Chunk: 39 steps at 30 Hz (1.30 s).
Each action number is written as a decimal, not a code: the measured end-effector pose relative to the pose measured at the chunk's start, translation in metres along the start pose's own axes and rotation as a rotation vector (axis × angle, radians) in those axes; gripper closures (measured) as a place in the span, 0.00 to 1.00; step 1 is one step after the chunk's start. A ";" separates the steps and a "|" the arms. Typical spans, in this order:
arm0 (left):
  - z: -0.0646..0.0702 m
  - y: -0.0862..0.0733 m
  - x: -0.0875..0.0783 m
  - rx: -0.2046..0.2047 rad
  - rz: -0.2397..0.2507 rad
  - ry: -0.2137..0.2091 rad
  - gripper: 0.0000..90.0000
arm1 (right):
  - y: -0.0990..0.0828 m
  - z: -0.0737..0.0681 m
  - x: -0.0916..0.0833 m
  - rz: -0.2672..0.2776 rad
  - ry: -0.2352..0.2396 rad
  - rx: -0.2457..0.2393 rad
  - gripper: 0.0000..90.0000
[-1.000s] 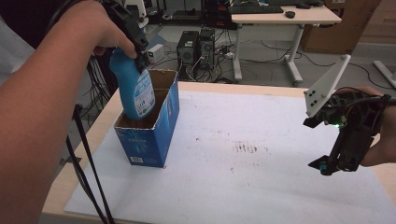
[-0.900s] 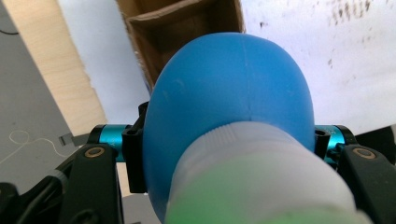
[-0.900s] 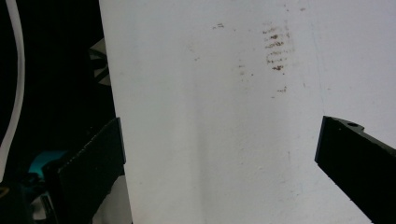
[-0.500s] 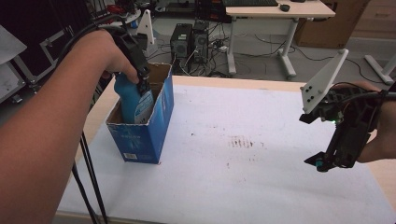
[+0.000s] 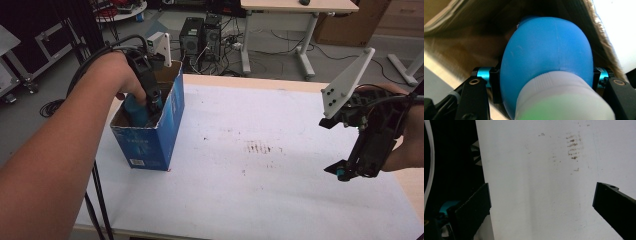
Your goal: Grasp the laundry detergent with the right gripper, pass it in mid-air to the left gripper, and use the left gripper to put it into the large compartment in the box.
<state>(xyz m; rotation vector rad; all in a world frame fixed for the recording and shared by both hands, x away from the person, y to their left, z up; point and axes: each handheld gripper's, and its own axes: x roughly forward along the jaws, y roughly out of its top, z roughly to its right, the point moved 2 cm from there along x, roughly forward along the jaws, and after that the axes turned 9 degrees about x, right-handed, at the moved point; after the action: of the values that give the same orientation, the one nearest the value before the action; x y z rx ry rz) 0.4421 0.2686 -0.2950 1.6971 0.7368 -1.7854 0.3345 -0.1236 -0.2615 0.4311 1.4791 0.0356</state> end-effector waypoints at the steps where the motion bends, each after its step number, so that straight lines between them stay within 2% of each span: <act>1: 0.000 0.000 0.003 0.008 -0.002 -0.002 0.42 | 0.000 0.000 0.000 0.002 0.000 -0.003 0.01; 6: -0.004 0.000 0.013 0.027 0.004 -0.014 0.42 | -0.001 0.000 0.003 -0.005 0.003 0.005 0.01; 16: -0.008 0.000 0.013 0.014 0.020 -0.034 0.41 | 0.001 0.001 0.005 -0.001 0.005 0.003 0.01; 20: -0.008 0.000 0.004 -0.010 0.042 -0.027 0.38 | 0.002 0.000 0.006 -0.007 0.007 0.006 0.01; 27: -0.005 0.000 -0.007 -0.017 0.045 -0.027 0.34 | 0.003 -0.002 0.005 -0.005 0.008 0.002 0.01; 34: -0.005 -0.005 -0.023 -0.028 0.052 -0.009 0.31 | 0.003 -0.004 0.001 -0.003 0.007 -0.001 0.01; 36: -0.005 -0.005 -0.023 -0.028 0.052 -0.009 0.30 | 0.004 -0.004 0.001 0.002 0.005 -0.005 0.01; 39: -0.002 -0.009 -0.035 -0.024 0.055 0.009 0.26 | 0.004 -0.004 0.000 0.003 0.008 -0.008 0.01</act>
<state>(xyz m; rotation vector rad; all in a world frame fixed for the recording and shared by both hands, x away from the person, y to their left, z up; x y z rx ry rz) 0.4385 0.2770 -0.2601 1.6940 0.7059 -1.7262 0.3316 -0.1189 -0.2601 0.4274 1.4854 0.0455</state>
